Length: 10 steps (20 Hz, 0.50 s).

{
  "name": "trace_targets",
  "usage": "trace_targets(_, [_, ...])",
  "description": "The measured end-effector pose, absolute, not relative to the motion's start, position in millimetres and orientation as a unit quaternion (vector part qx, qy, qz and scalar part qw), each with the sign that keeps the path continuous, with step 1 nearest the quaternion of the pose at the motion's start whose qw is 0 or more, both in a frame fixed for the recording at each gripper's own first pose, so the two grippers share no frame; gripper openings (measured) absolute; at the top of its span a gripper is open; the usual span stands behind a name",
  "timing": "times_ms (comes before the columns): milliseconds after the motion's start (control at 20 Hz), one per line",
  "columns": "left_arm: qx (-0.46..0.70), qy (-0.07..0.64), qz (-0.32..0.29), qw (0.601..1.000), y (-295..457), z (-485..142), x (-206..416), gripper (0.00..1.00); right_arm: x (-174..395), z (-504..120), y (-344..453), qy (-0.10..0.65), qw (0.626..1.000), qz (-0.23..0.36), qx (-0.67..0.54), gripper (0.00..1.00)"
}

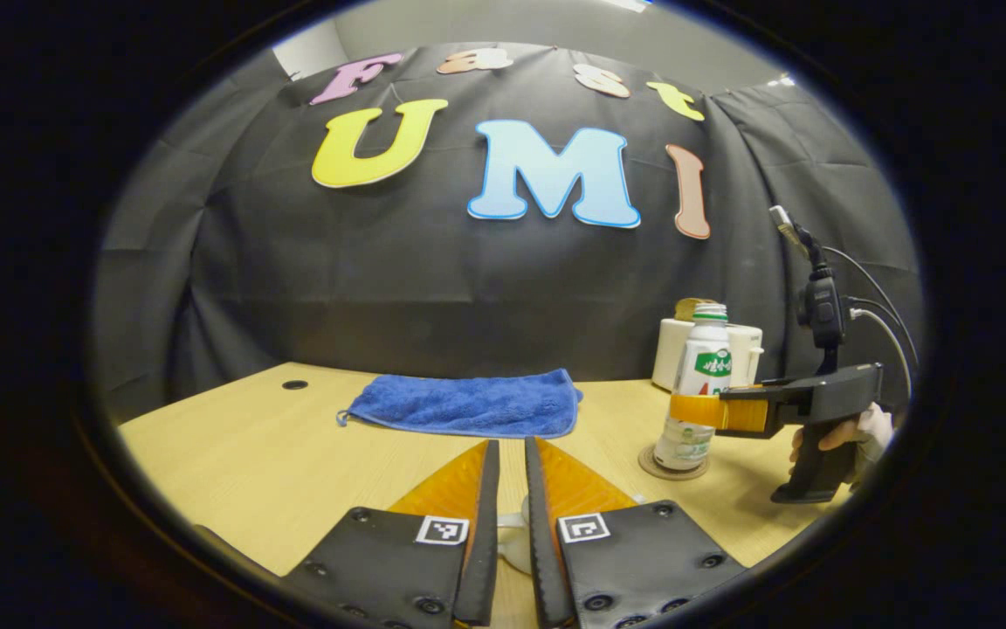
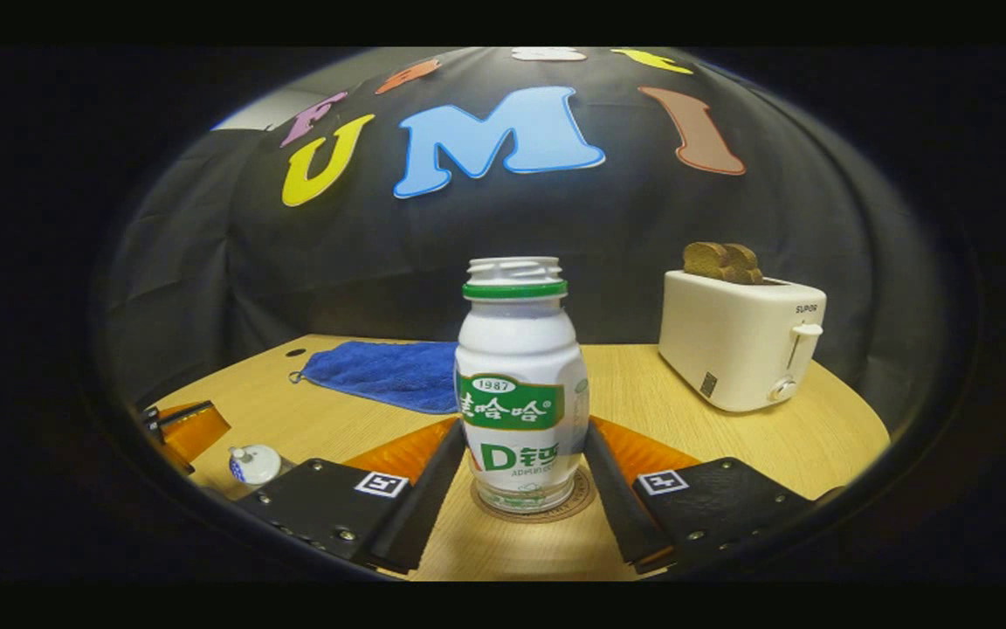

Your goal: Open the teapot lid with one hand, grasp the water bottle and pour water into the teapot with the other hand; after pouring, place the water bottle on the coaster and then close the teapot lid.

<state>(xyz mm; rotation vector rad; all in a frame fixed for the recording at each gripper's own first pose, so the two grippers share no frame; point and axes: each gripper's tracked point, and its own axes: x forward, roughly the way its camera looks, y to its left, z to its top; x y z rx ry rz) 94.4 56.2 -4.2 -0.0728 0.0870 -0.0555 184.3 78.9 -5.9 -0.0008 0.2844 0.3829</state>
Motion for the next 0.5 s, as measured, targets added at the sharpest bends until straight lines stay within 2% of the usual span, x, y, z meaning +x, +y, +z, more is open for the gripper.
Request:
trace_targets(150, [-0.037, 0.043, -0.028, 0.998, 56, -4, 95, 0.24, 184, -5, 78, 0.138, 0.973, 0.186, -0.012, 0.84])
trace_targets(200, [-0.038, 0.042, -0.028, 0.998, 57, -4, 94, 0.24, 184, -8, 79, 0.134, 0.973, 0.185, -0.018, 0.81])
trace_targets(250, [-0.039, 0.042, -0.029, 0.998, 56, -3, 94, 0.23, 181, -4, 77, 0.128, 0.974, 0.184, -0.026, 0.99])
trace_targets(500, [-0.042, 0.038, -0.032, 0.998, 55, -1, 93, 0.24, 168, 7, 76, 0.107, 0.977, 0.182, -0.026, 1.00])
